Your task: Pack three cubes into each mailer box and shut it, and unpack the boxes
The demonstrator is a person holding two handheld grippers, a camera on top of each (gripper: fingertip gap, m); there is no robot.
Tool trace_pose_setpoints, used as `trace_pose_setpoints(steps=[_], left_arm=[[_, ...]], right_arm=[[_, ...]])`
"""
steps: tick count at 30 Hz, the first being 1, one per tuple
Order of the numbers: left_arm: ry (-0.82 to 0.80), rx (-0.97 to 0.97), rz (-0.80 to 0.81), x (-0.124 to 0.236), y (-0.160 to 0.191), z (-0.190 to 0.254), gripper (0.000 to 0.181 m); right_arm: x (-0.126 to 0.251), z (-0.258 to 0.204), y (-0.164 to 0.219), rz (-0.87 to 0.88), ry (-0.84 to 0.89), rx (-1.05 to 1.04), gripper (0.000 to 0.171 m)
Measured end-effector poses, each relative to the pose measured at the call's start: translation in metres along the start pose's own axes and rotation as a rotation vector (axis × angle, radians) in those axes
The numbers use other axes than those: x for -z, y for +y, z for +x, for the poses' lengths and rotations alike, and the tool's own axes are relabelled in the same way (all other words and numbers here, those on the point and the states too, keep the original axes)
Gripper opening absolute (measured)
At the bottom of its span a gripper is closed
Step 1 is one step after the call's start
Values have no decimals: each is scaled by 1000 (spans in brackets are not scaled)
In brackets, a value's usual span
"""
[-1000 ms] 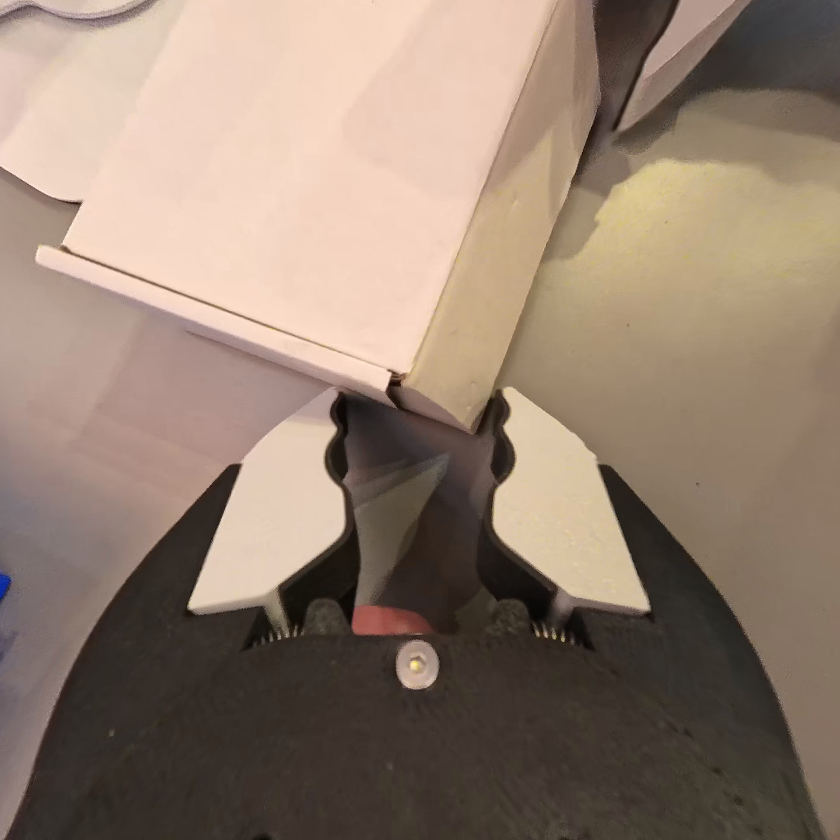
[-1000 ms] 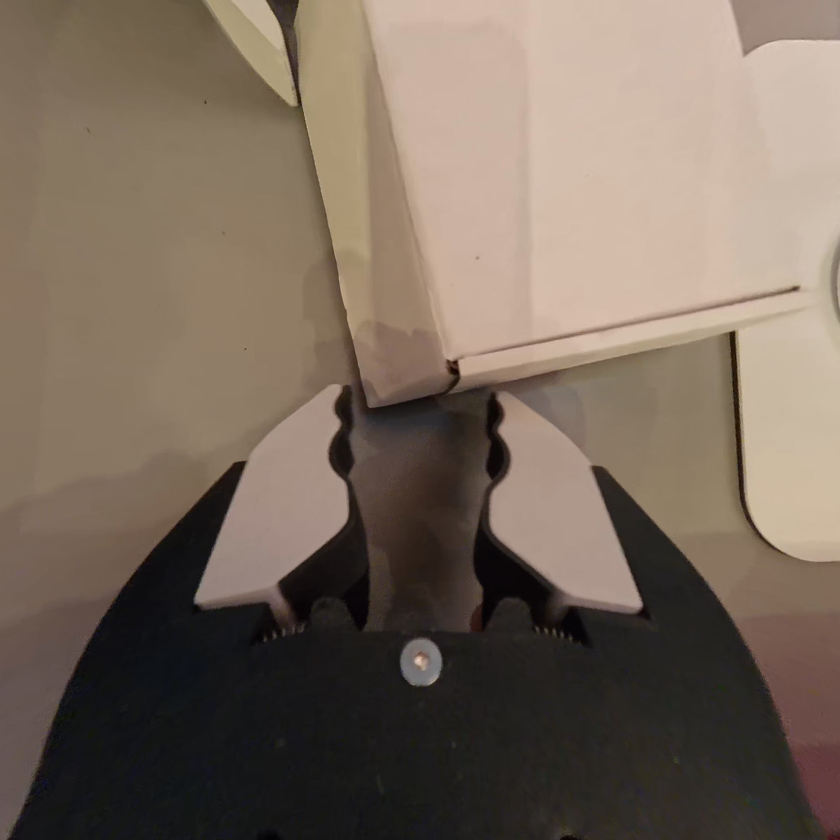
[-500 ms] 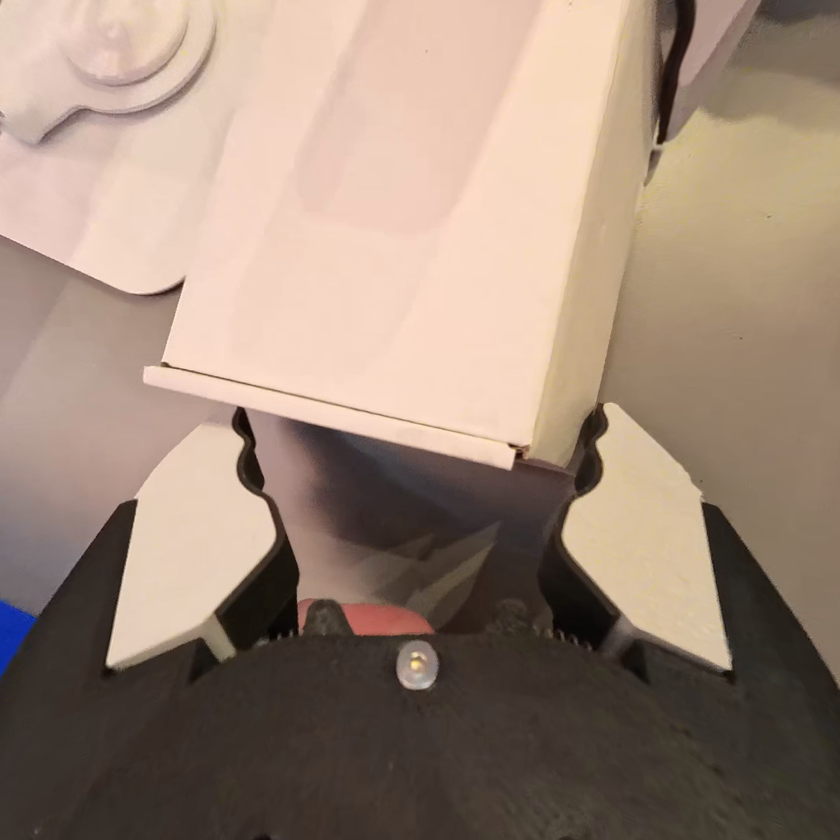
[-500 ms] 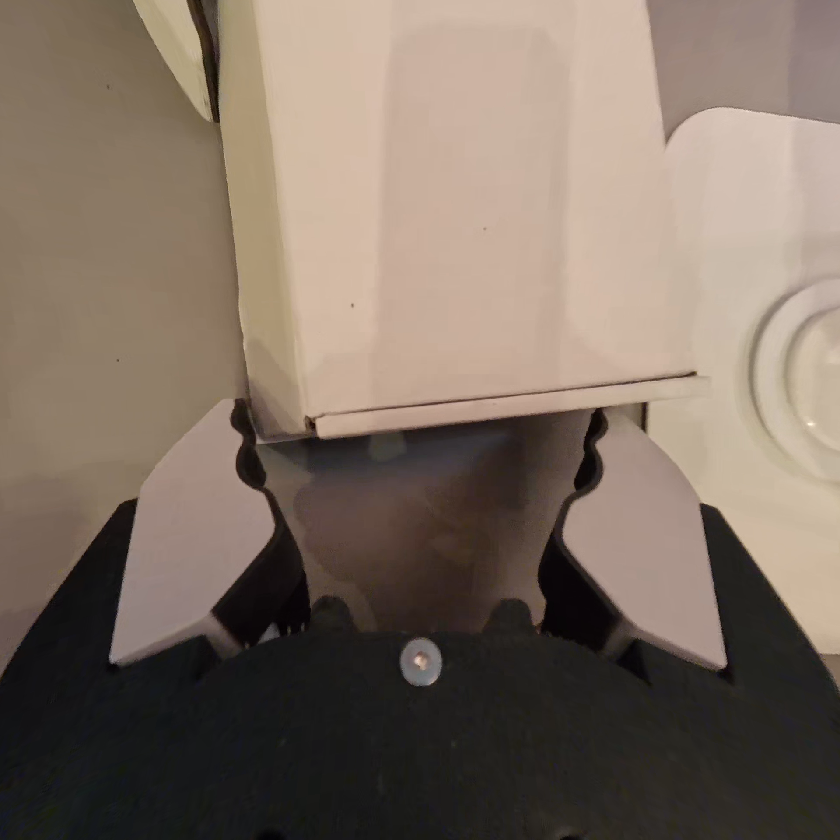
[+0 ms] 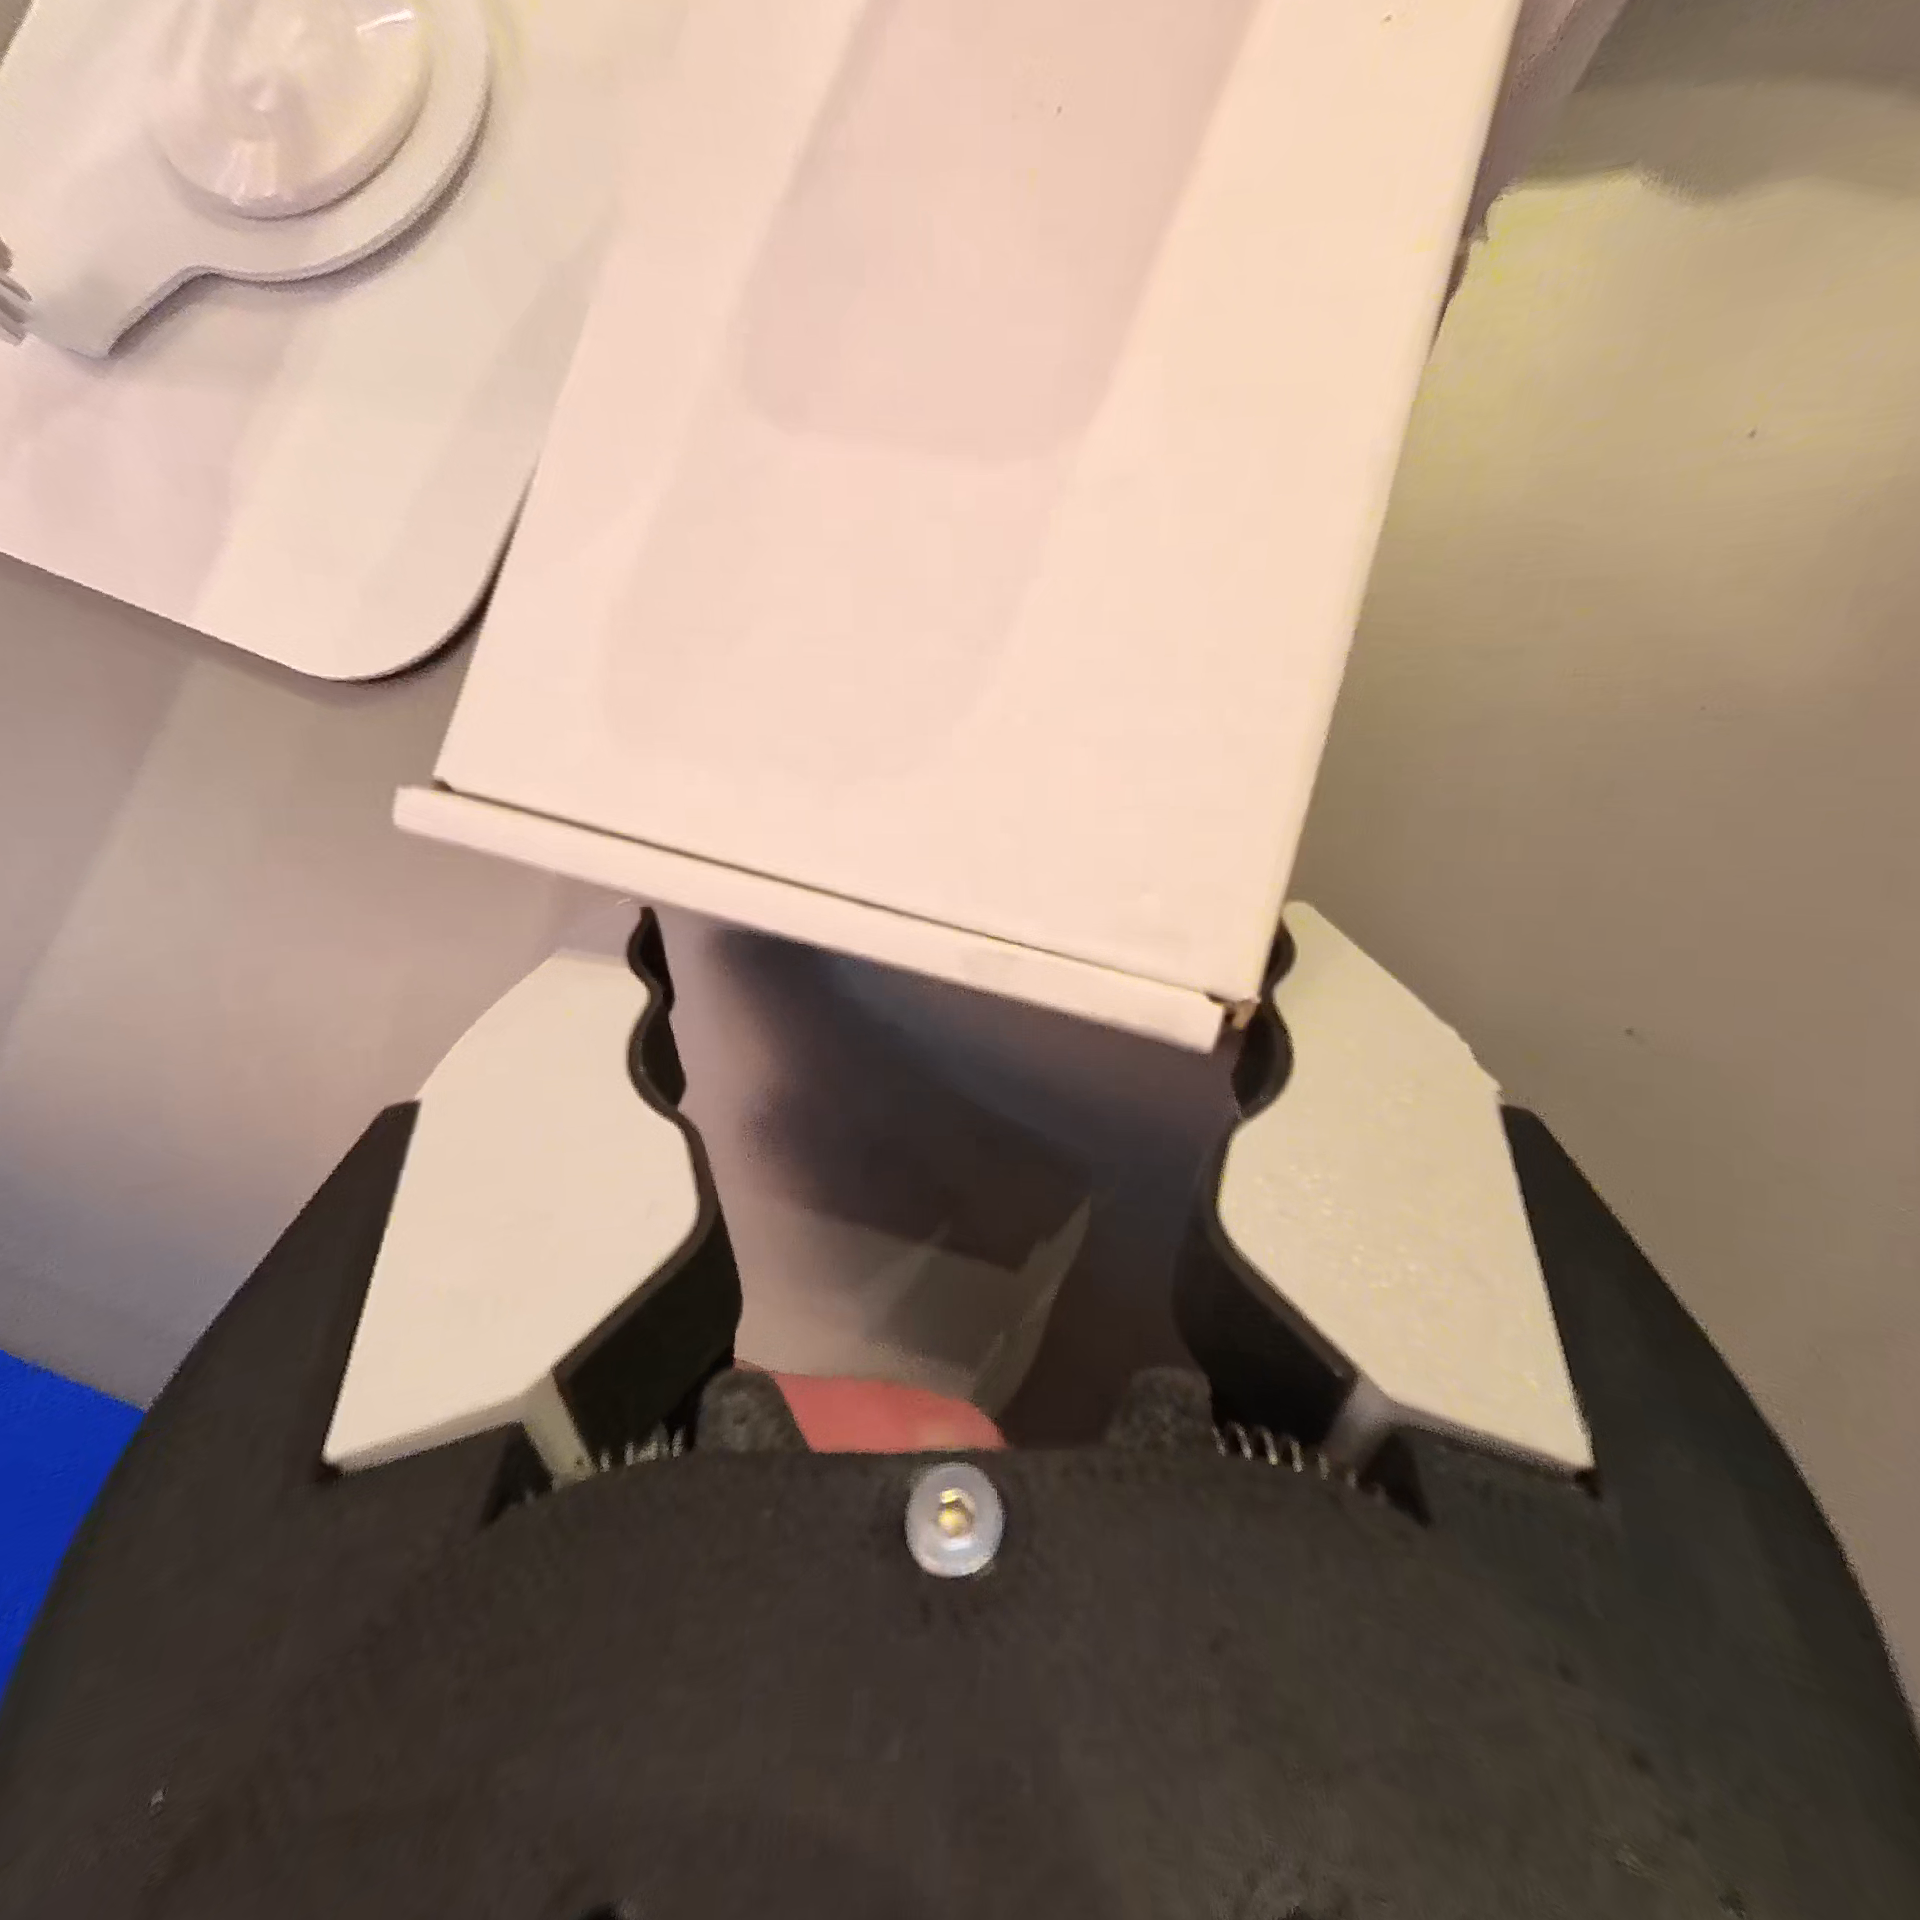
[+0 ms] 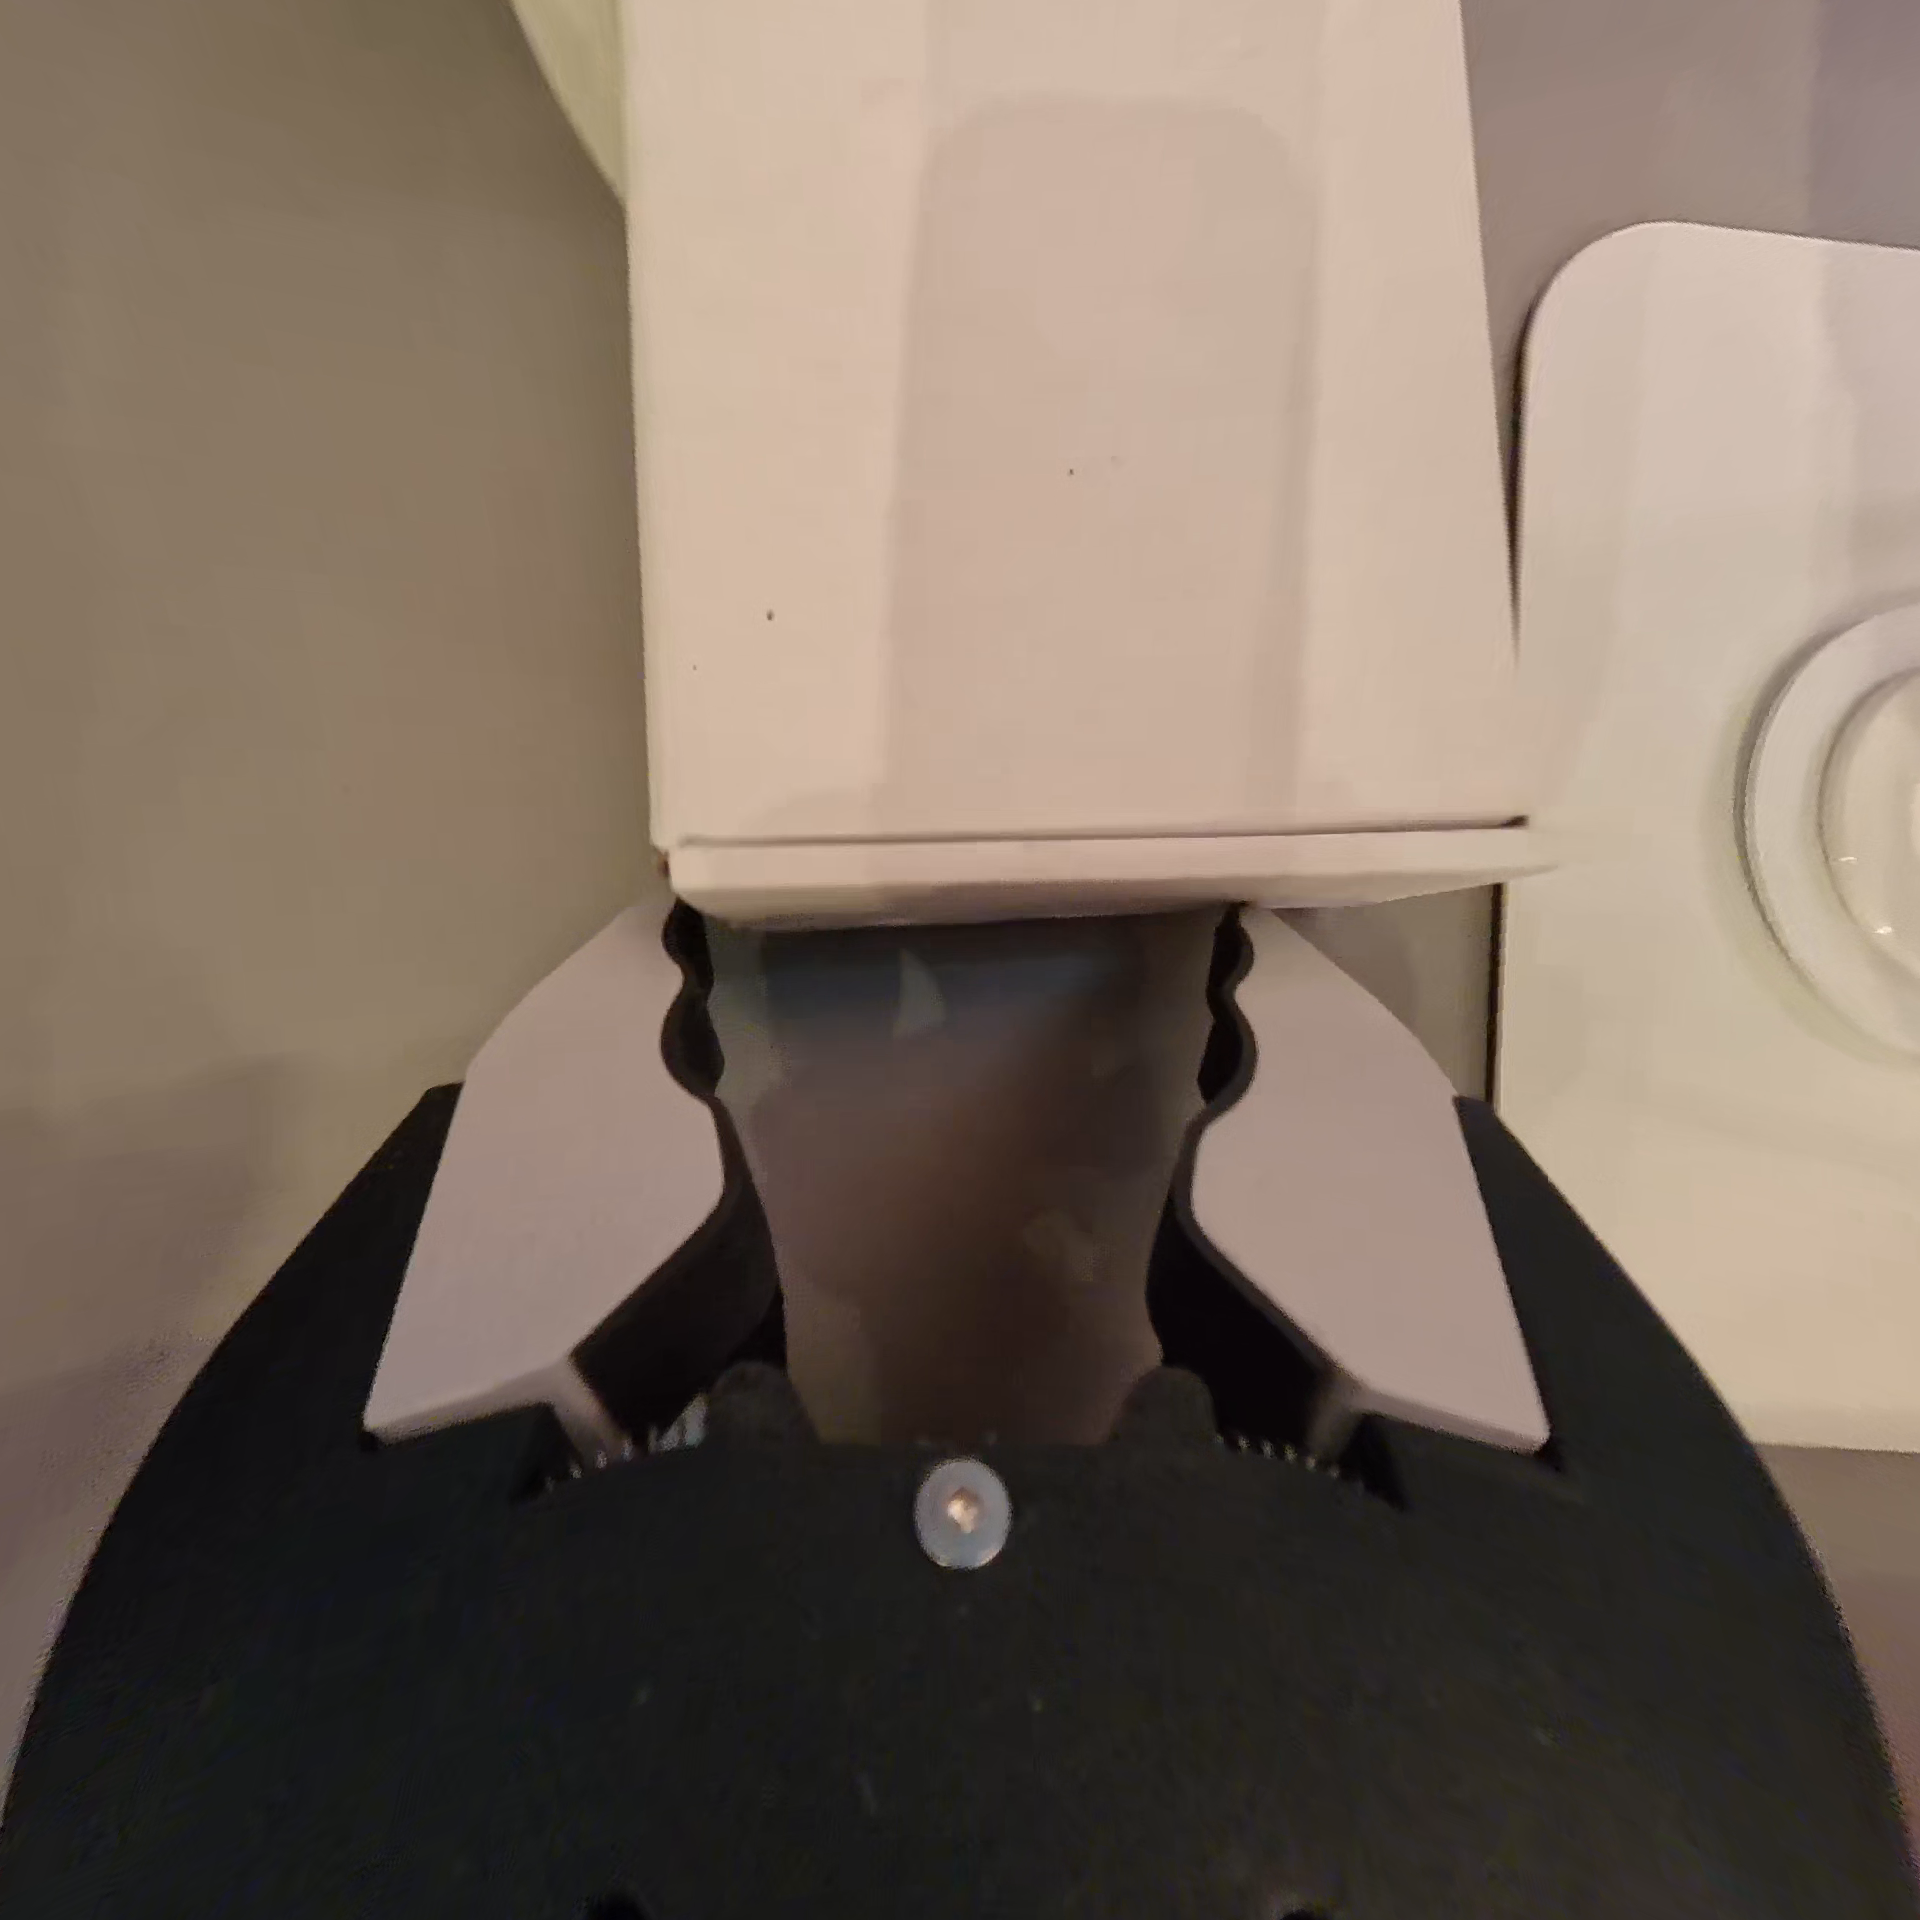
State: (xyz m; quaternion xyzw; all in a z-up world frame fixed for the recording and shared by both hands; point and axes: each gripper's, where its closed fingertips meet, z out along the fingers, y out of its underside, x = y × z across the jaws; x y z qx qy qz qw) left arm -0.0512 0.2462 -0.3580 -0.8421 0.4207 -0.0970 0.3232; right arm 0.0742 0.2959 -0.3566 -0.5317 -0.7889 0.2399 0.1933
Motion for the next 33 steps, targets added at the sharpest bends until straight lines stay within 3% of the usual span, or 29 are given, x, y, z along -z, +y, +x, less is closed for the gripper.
trace_pose_setpoints(steps=[1, 5, 12, 22, 27, 33], left_arm=[[0, -2, -6, 1, 2, 0, 107], [-1, -4, -4, 3, 1, -2, 111], [2, -22, -11, -1, -3, 0, 104], [46, 4, 10, -7, -12, 16, 96], [57, -23, 19, -5, -11, 21, 89], [67, -9, 54, 0, -16, 25, 94]], right_arm=[[4, 0, 0, -6, 8, -1, 94], [10, 7, -4, -9, 31, -17, 118], [26, 5, -38, -74, 90, 51, 132], [-16, 2, -40, -421, 11, 87, 132], [-16, -2, -37, -416, -35, 44, 134], [-12, -6, -39, -331, -40, 49, 131]])
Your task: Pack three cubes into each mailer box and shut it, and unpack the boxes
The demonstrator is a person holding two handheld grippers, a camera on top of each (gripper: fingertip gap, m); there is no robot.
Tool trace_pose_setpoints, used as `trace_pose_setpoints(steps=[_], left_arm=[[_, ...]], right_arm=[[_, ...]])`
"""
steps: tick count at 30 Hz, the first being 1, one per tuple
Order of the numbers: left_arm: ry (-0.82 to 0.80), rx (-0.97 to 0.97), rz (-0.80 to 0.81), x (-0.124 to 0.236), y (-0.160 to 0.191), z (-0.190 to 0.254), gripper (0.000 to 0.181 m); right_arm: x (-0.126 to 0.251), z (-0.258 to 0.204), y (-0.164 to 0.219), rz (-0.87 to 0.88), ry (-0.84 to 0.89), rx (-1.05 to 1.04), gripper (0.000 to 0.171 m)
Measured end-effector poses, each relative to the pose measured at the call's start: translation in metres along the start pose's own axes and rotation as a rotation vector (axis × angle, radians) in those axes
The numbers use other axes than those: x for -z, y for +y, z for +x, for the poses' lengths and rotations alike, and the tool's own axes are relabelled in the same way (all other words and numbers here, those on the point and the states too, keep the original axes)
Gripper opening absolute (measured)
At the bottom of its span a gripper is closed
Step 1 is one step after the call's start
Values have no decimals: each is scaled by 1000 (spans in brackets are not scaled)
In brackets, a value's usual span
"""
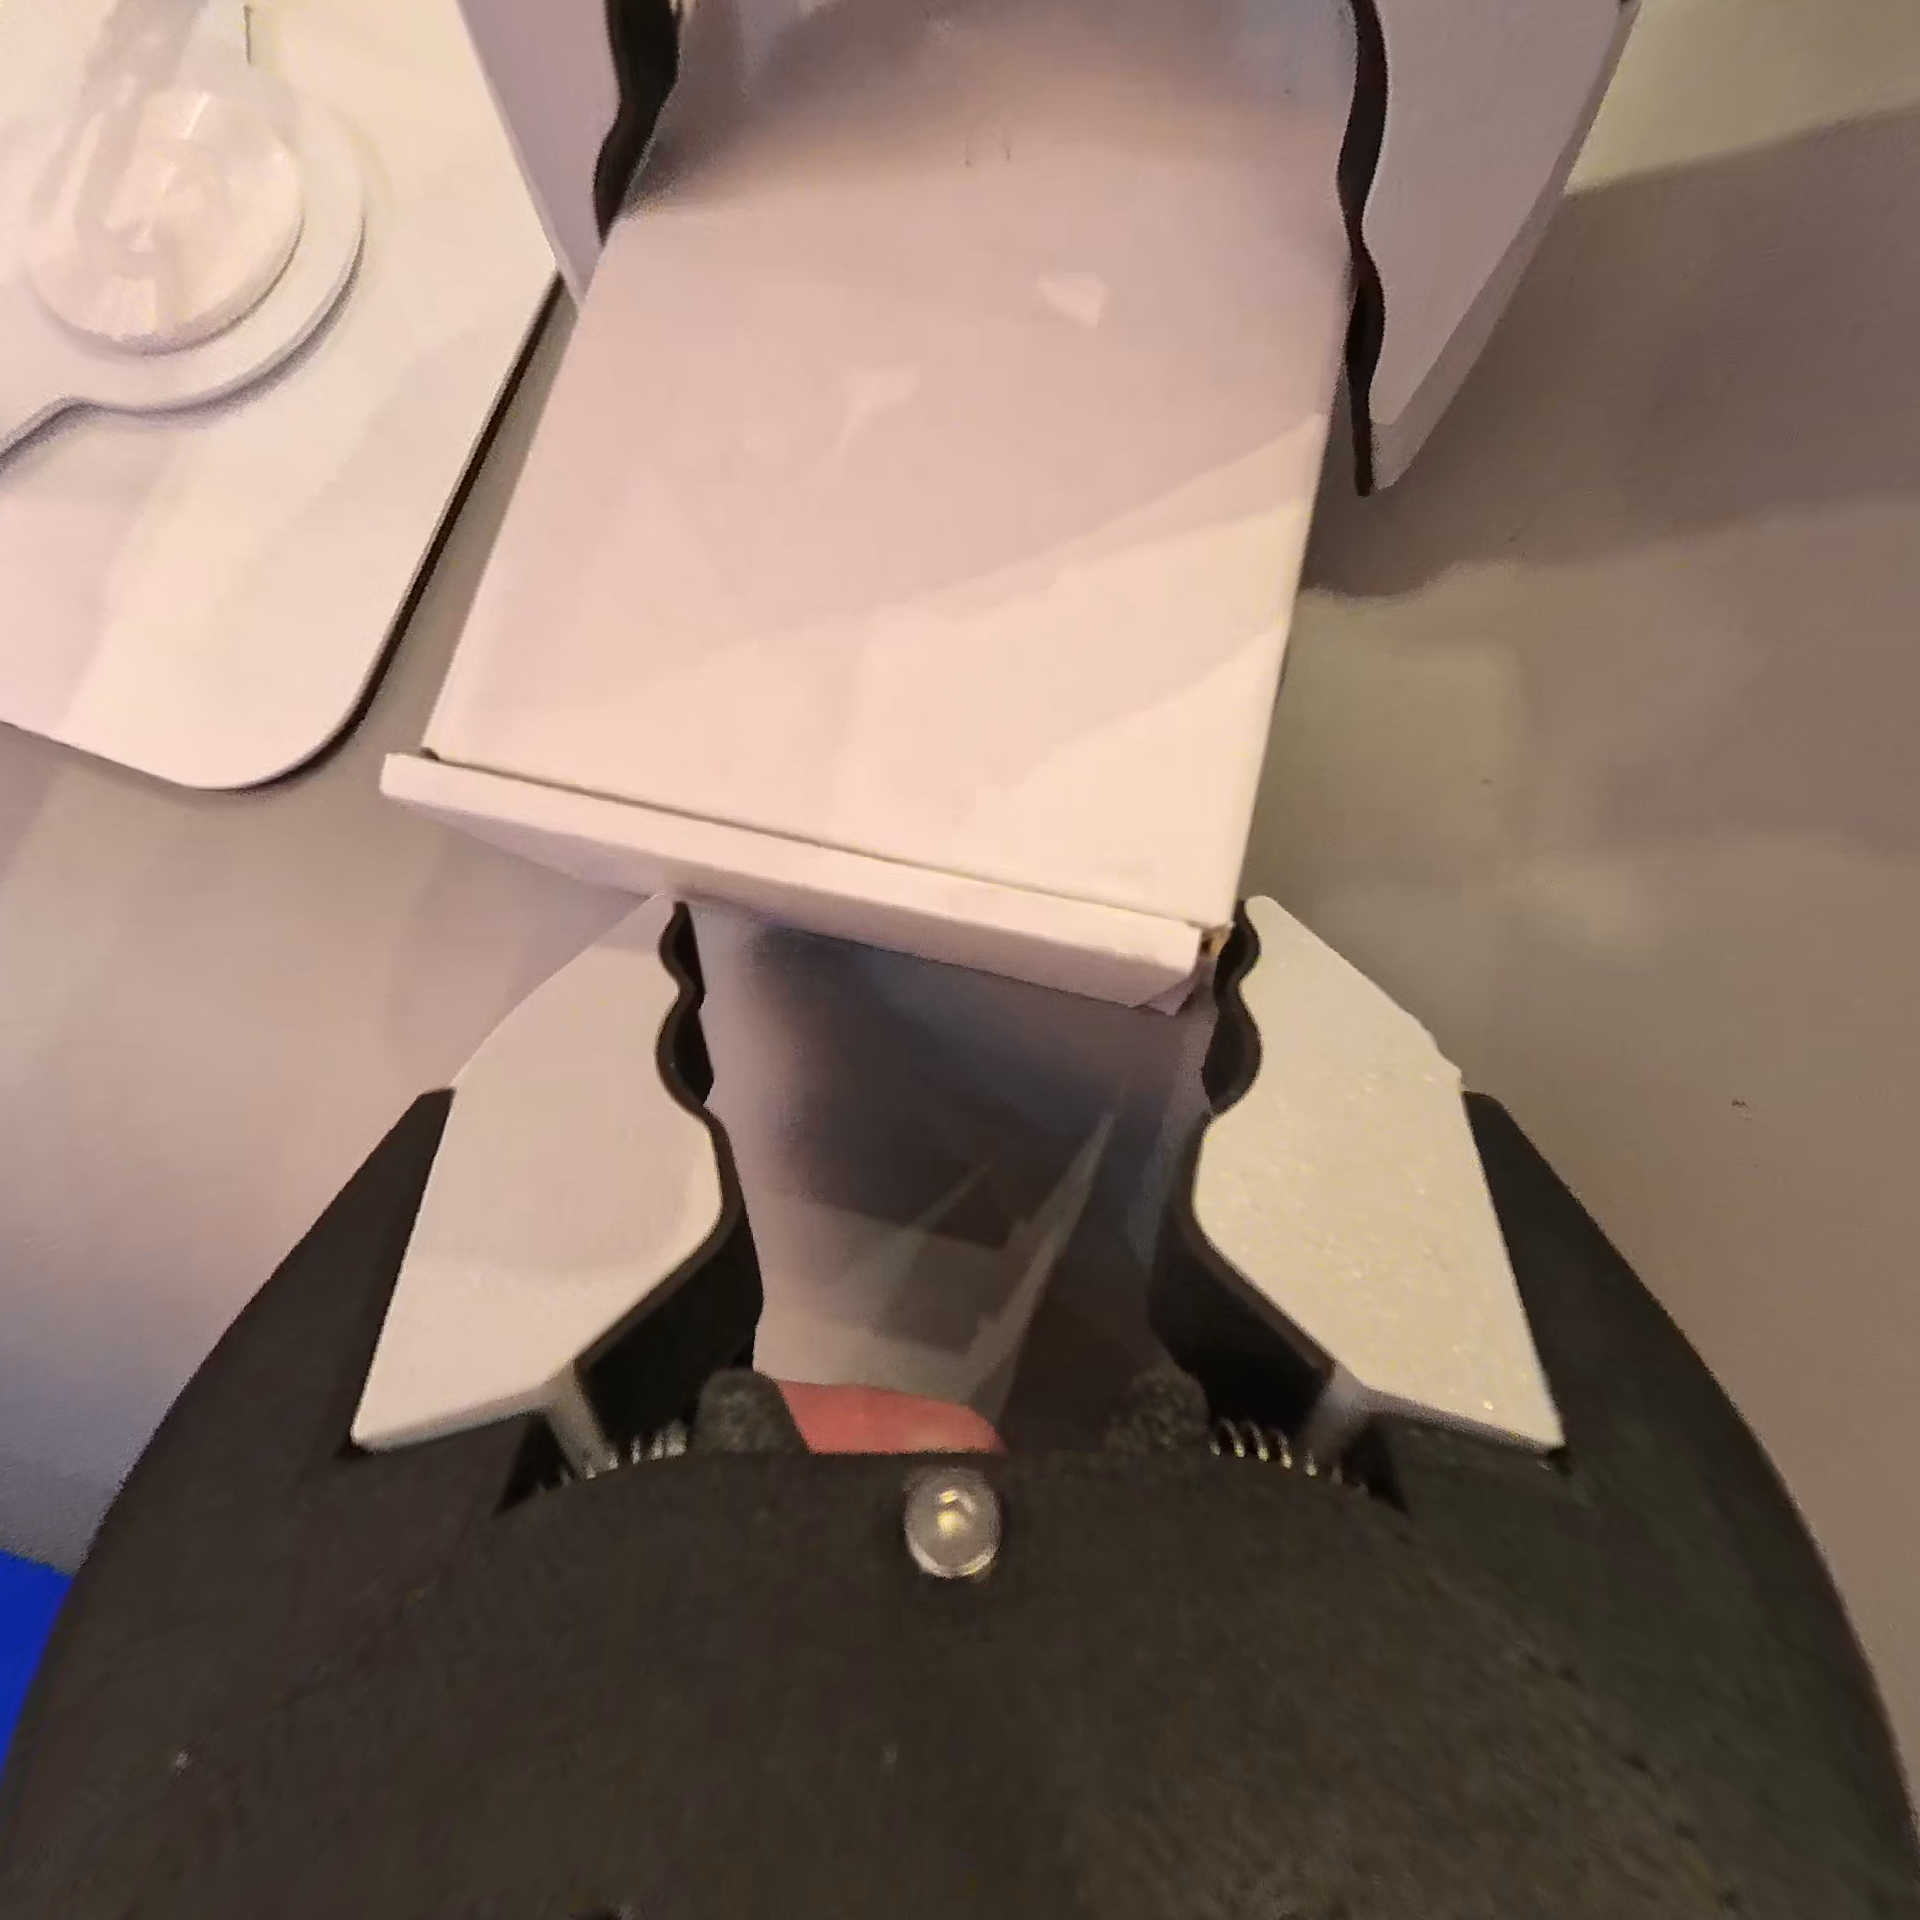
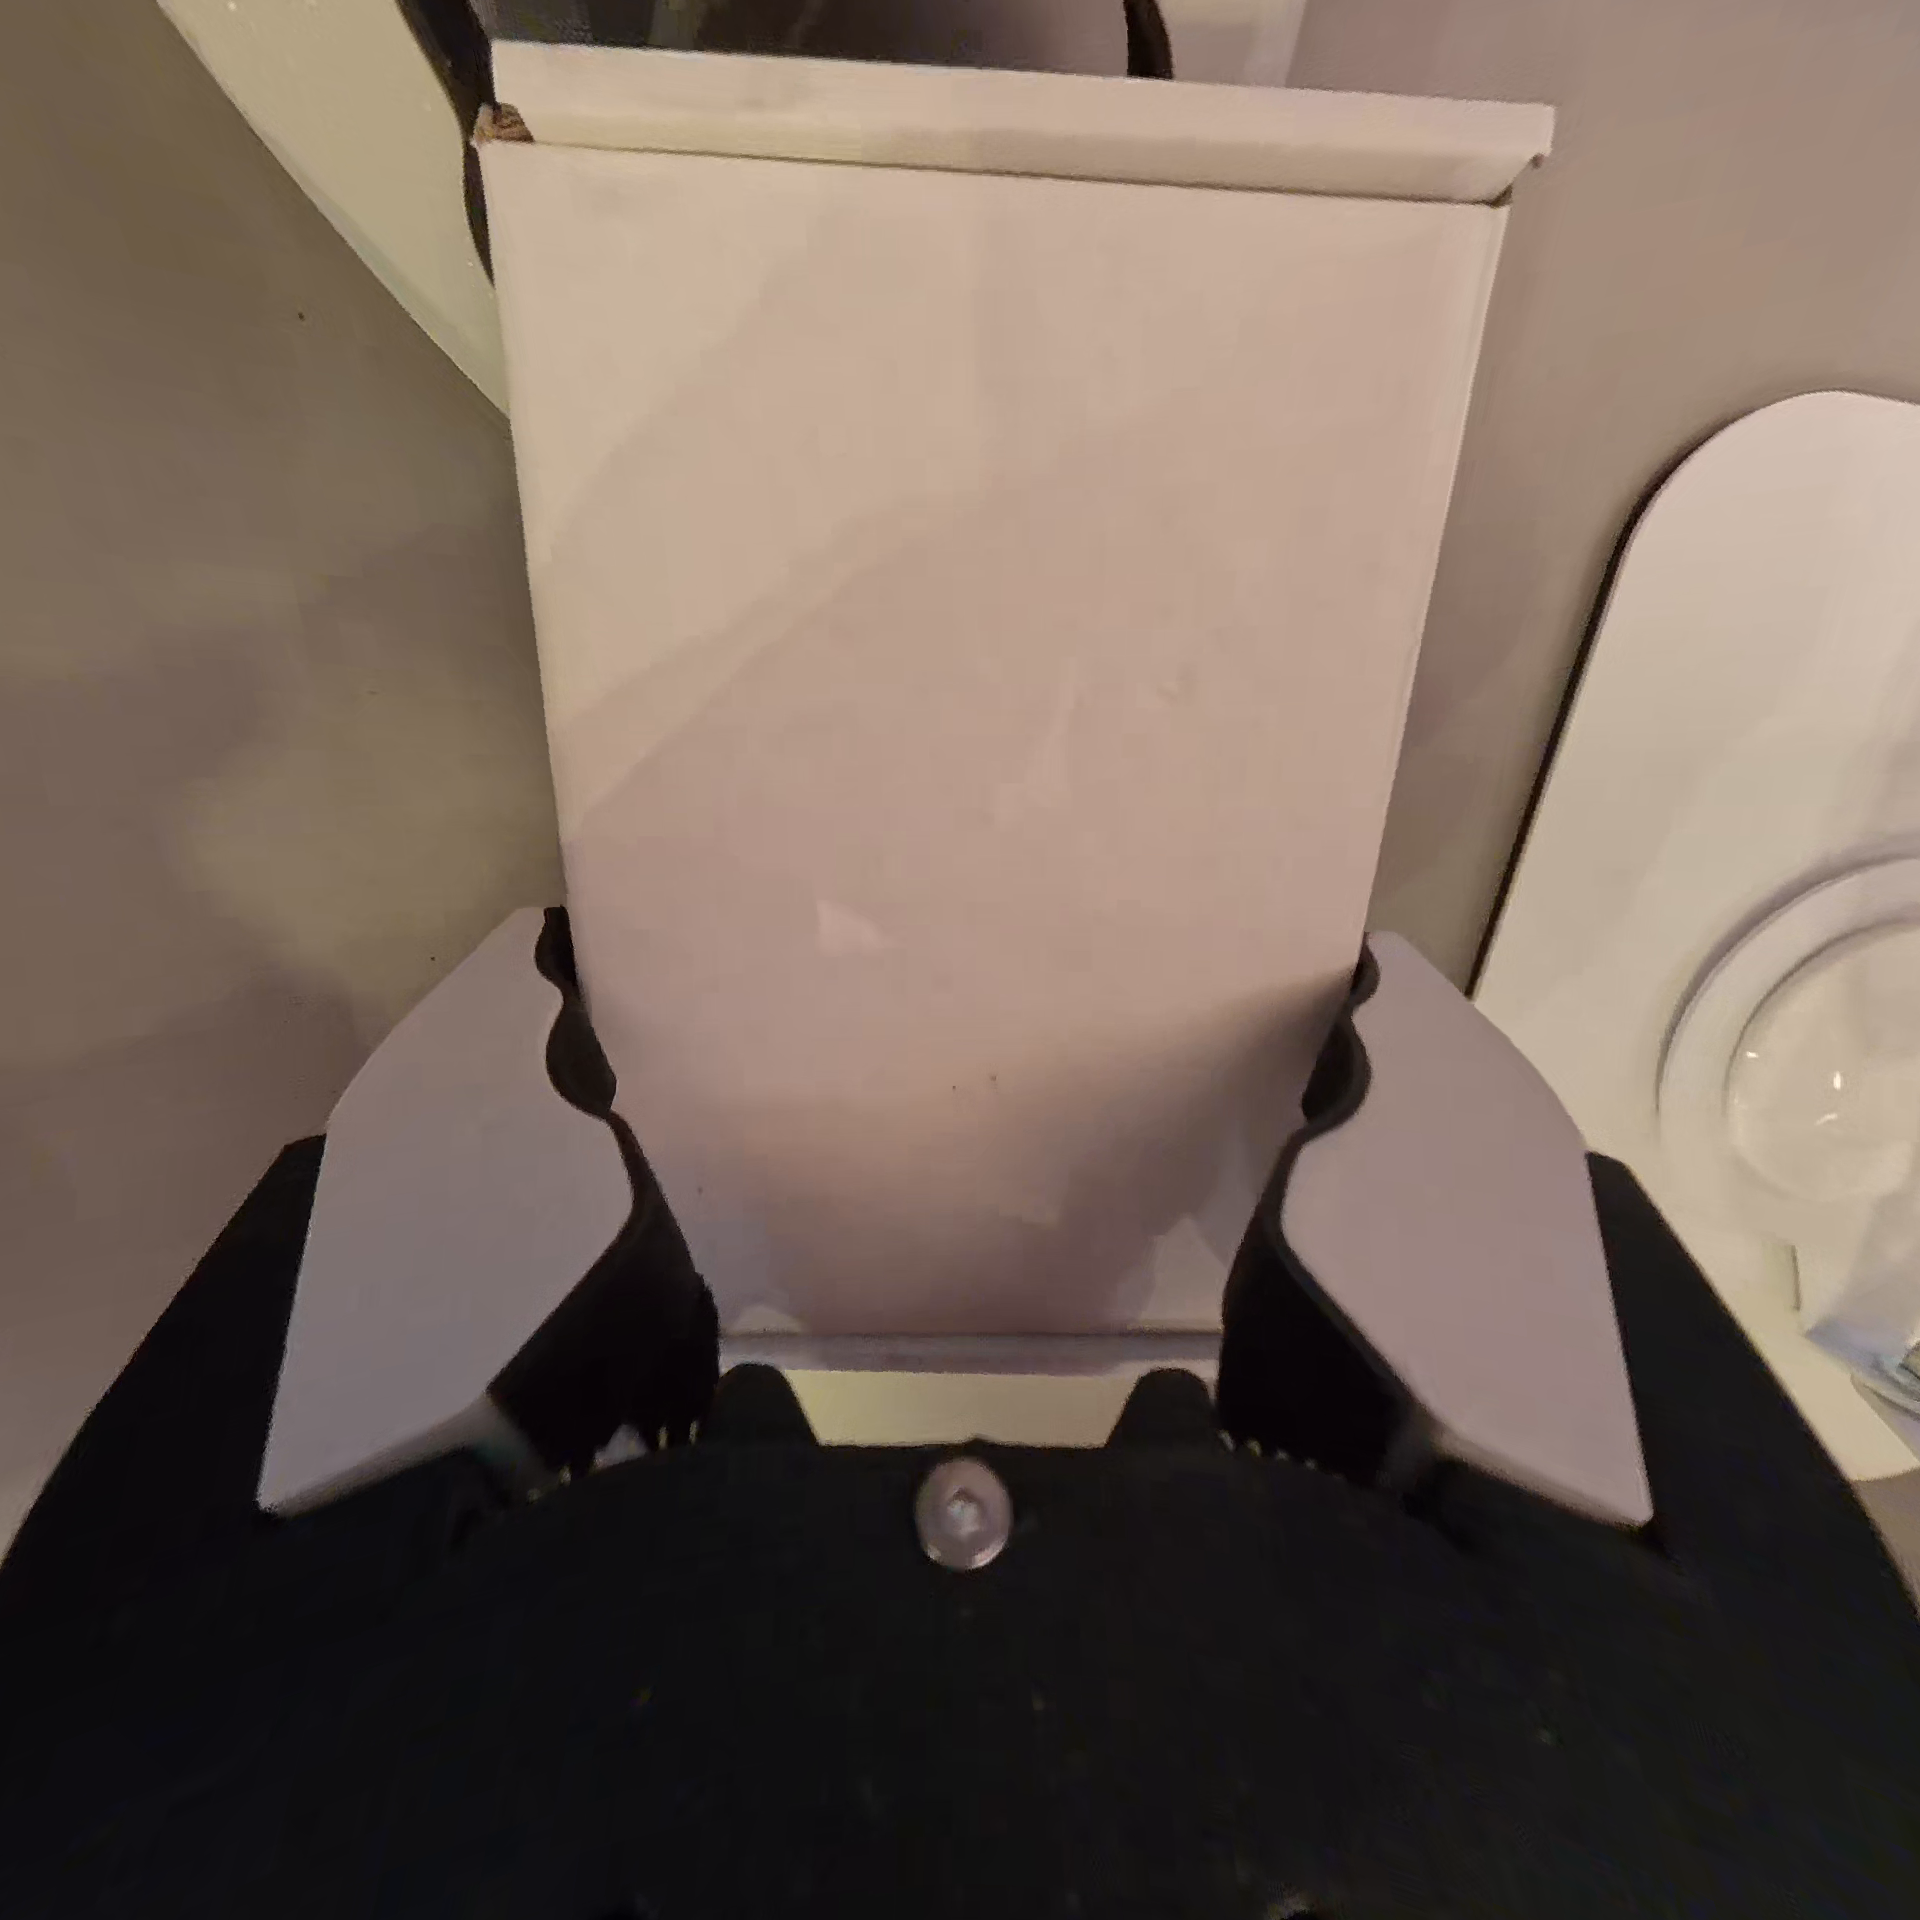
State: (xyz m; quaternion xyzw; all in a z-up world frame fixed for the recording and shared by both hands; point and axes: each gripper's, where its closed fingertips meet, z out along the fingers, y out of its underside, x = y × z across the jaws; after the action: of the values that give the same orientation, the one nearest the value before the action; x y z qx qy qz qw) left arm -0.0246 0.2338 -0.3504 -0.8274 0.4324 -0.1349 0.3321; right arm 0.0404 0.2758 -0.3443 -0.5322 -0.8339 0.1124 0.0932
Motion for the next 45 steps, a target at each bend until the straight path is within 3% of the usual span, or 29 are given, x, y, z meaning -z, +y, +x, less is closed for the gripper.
trace_pose_setpoints(steps=[7, 13, 18, 22, 26, 31, 40, 45], left_arm=[[3, 51, 19, 17, 3, 1, 95], [-29, 112, -45, 25, 42, 16, 81], [-40, 108, -61, 28, 42, 16, 78], [-29, 93, -69, 25, 38, 20, 77], [-17, 88, -72, 23, 38, 23, 77], [-19, 83, -77, 23, 38, 24, 76], [-4, 73, -65, 18, 32, 29, 74], [1, 66, -65, 18, 31, 30, 75]], right_arm=[[18, -8, 14, 62, 9, -51, 130], [105, -8, 33, 169, 96, -80, 130], [202, 16, 107, 102, 235, -130, 130], [244, 36, 190, -56, 289, -209, 130], [242, 52, 266, -244, 270, -279, 130], [211, 61, 316, -407, 205, -266, 130], [135, 70, 326, -462, 80, -164, 131], [128, 74, 327, -460, 67, -190, 132]])
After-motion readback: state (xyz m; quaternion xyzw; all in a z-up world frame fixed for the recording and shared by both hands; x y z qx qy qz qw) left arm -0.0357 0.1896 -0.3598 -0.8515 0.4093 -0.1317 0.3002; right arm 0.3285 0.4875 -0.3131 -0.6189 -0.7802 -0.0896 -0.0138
